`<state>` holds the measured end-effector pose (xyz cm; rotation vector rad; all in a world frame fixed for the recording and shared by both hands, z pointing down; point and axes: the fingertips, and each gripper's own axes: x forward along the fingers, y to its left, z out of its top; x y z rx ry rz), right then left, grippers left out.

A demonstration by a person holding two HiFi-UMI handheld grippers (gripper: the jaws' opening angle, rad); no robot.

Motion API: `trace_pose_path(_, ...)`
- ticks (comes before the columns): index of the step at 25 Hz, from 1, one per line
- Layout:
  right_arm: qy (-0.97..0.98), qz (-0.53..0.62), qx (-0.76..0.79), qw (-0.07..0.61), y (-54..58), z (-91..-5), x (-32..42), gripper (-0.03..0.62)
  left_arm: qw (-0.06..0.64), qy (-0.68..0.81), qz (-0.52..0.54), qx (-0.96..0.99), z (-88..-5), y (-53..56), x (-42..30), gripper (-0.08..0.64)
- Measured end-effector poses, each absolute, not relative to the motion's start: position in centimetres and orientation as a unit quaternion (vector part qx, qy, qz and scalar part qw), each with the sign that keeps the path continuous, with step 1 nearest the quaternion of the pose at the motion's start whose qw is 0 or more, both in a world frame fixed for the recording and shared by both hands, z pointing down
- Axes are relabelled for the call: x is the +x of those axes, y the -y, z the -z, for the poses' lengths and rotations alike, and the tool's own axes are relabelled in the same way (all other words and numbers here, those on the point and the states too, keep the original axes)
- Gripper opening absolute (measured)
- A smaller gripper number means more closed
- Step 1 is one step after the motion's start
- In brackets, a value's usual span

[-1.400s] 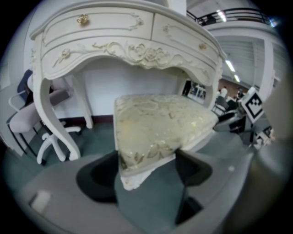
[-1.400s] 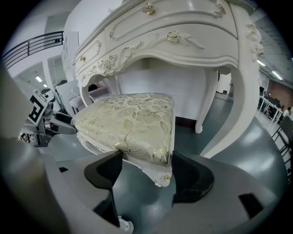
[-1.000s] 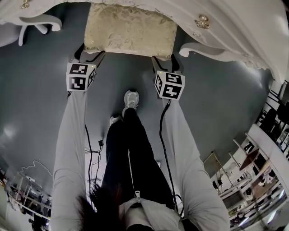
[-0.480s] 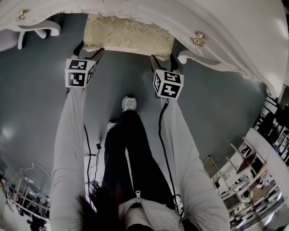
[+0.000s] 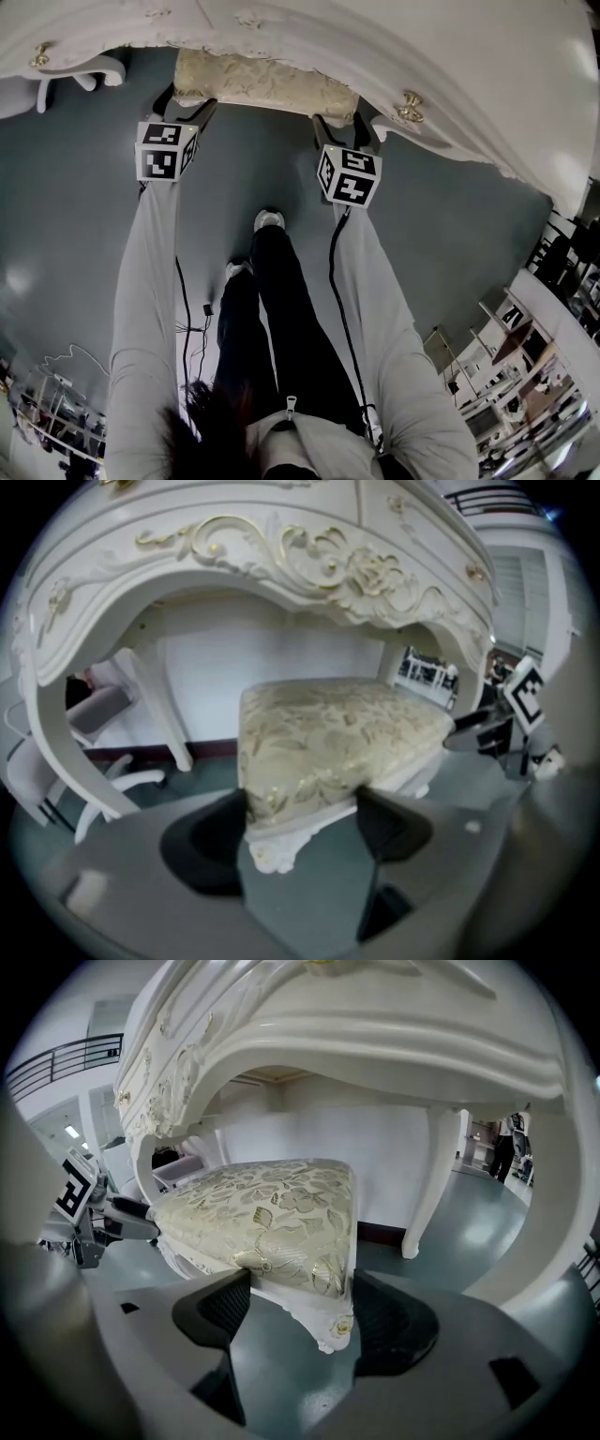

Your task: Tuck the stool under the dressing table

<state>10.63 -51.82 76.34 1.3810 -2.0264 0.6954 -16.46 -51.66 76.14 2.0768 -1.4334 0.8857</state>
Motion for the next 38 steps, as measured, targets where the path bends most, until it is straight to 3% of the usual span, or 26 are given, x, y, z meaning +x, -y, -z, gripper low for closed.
trace_pose_path(26,0.76,-0.267,0.529,0.266,53.8,-74.9,10.4,0.333,0.219,0.542,-0.302,0.753,-74.2,53.9,-16.7,0.36)
trace_pose_path(30,0.764,-0.259,0.531,0.258,52.9,-74.0,10.2,0.274,0.216,0.551,-0.292,0.752,-73.3,53.1,-16.4,0.298)
trace_pose_path(34,0.766,-0.256,0.53,0.258,52.0,-72.6,10.2,0.131,0.21,0.563,-0.286,0.746,-71.6,52.5,-16.5,0.062)
trace_pose_path(36,0.769,-0.252,0.526,0.261,51.5,-71.9,9.7,0.033,0.208,0.569,-0.277,0.746,-70.8,52.3,-16.7,0.021)
trace_pose_path(38,0.771,-0.246,0.525,0.263,51.0,-71.0,9.3,0.002,0.205,0.569,-0.272,0.749,-70.0,52.0,-16.7,0.005)
